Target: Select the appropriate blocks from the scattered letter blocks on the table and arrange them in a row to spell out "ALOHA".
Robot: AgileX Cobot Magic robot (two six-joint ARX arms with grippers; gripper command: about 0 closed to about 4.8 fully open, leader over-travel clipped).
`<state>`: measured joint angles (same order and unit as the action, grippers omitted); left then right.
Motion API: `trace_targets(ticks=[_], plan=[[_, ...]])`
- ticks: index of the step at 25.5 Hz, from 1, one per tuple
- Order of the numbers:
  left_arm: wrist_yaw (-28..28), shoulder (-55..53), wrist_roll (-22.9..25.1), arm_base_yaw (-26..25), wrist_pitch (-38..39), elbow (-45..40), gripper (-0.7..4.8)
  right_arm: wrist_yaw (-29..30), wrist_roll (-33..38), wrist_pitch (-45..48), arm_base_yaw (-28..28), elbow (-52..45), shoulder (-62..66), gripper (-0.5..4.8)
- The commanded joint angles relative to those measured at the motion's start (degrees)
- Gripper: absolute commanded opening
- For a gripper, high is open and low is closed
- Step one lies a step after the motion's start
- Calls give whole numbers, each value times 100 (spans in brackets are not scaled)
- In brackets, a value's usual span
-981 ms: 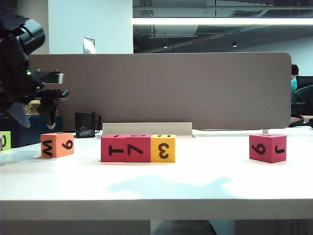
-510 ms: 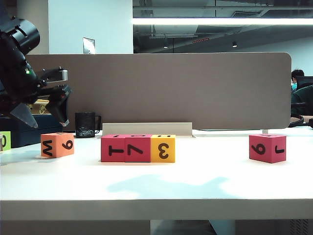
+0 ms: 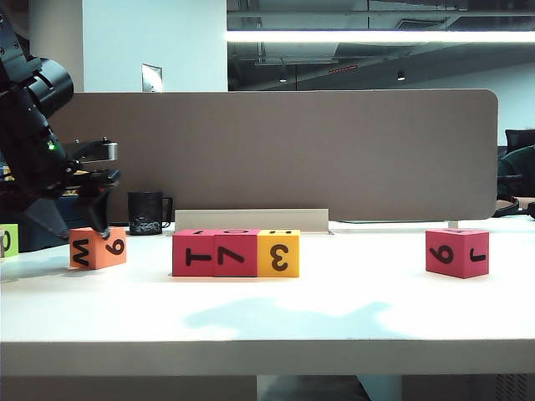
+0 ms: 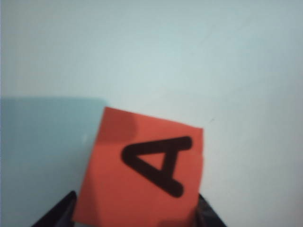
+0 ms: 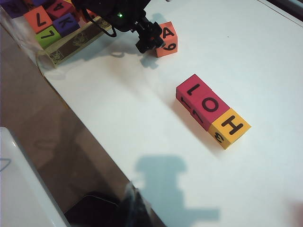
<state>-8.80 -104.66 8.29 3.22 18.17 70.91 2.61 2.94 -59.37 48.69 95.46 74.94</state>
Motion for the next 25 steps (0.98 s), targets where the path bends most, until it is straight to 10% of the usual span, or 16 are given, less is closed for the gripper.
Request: trace_targets(ticks=[1,25], plan=[[17,0,28,20,-74,24,327,-9,11,90,7,17,-20,-1],[-44,122,-15,385,619,31,326,-892,-37,-92,-472,17,116,-1]])
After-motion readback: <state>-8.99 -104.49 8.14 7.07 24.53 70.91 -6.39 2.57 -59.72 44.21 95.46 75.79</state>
